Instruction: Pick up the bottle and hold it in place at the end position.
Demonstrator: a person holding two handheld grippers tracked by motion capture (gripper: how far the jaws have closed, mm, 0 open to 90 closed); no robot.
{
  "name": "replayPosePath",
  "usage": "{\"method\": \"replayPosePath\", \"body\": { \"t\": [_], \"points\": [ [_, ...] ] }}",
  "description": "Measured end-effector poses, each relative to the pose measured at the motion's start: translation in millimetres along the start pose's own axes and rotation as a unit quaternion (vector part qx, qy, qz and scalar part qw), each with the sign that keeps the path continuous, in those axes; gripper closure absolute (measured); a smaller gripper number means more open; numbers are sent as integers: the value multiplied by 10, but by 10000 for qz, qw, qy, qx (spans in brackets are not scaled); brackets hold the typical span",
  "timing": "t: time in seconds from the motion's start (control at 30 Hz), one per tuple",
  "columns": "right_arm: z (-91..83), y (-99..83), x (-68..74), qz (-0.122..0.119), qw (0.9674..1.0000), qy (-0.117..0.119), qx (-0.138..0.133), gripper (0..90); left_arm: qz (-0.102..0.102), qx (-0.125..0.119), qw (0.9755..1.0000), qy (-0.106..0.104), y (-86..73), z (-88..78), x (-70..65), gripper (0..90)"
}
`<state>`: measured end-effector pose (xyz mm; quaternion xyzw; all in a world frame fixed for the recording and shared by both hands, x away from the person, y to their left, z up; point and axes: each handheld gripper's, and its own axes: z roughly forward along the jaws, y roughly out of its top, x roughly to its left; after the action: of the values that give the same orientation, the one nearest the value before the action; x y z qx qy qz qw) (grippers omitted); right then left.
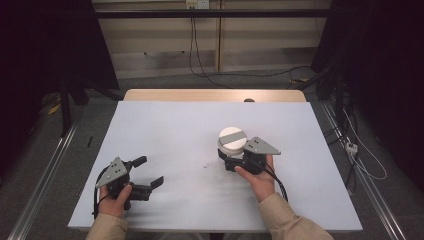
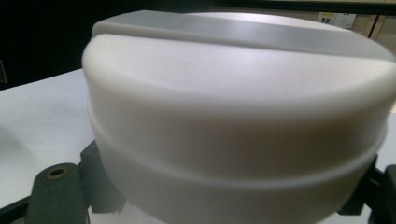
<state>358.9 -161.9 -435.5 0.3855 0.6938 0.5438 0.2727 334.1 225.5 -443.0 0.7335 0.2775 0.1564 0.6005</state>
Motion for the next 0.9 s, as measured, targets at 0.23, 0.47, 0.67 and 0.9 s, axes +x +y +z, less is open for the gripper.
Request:
{"method": "replayPosePath", "body": {
  "t": [0.23,0.47,0.67,0.9],
  "points": [
    [58,20,-24,3,10000,-9,37,183,-7,9,10000,-4,-2,-1,-1,28],
    [111,28,-45,16,10000,-7,78,183,19,27,10000,-4,-2,-2,2,28],
    [156,45,-60,16,9999,-40,112,183,30,44,10000,1,-3,-2,4,30],
    [211,57,-64,44,9999,-29,121,183,0,35,10000,-2,-5,-1,3,30]
  ]
}}
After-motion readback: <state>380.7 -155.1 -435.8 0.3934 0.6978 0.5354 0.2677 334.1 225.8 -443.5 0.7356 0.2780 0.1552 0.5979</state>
